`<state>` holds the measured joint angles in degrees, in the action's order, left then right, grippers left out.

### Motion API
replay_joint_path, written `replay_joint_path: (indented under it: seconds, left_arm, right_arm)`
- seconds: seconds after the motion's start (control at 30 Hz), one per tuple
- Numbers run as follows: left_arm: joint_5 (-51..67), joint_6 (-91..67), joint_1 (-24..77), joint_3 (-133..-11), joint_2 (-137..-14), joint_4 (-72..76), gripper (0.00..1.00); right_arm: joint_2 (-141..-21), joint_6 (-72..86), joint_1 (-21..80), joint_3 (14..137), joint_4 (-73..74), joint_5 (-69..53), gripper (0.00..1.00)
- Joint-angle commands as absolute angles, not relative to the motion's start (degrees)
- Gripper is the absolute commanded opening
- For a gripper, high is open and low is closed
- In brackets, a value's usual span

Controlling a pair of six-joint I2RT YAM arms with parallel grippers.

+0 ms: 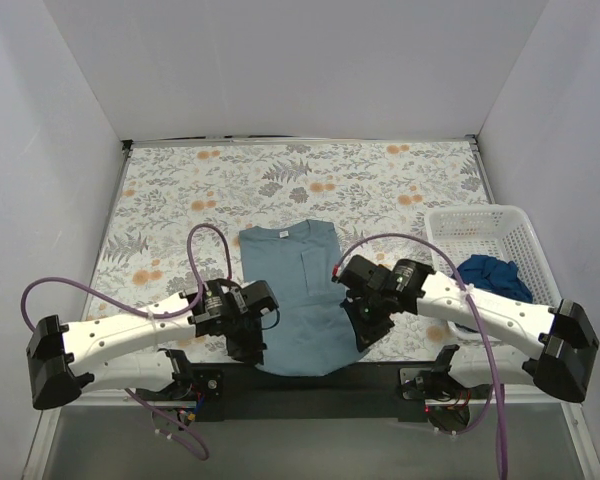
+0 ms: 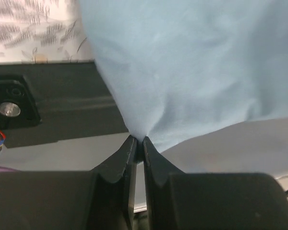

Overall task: Fold and stack the t-shirts
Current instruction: Fold the tshirt

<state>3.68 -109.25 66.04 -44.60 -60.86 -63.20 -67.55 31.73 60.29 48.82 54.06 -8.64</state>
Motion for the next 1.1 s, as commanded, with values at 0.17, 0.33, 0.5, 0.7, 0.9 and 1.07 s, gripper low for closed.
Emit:
replay_joint_path:
  seconds: [0.17,0.33,0.5,0.7,0.9,1.07]
  left_arm:
    - [-6.41,-99.68,51.27,-55.97,-61.44,-66.28,0.00]
    - [-6.94,-92.12,43.08,-60.72,-63.63,-60.92,0.00]
    - [-6.25,-85.44,34.90,-65.20,-67.76,-56.00,0.00]
    - [-1.24,-79.38,25.32,-68.64,-73.98,-49.59,0.00]
    - [3.60,-77.26,19.25,-68.64,-81.73,-42.63,0.00]
    - [2.99,-76.55,17.23,-67.33,-88.41,-38.07,0.00]
  right_arm:
    - [-77.16,23.04,54.15,71.79,65.39,-2.55,0.01]
    - [-83.14,17.94,48.88,80.40,65.39,-4.48,0.01]
    - [-90.42,14.16,42.63,91.29,65.48,-8.95,0.01]
    - [-99.47,10.73,36.83,100.36,65.30,-11.51,0.01]
    - [-110.19,8.09,32.00,107.57,64.17,-13.80,0.01]
    - [-115.92,6.95,29.27,107.06,59.52,-14.24,0.01]
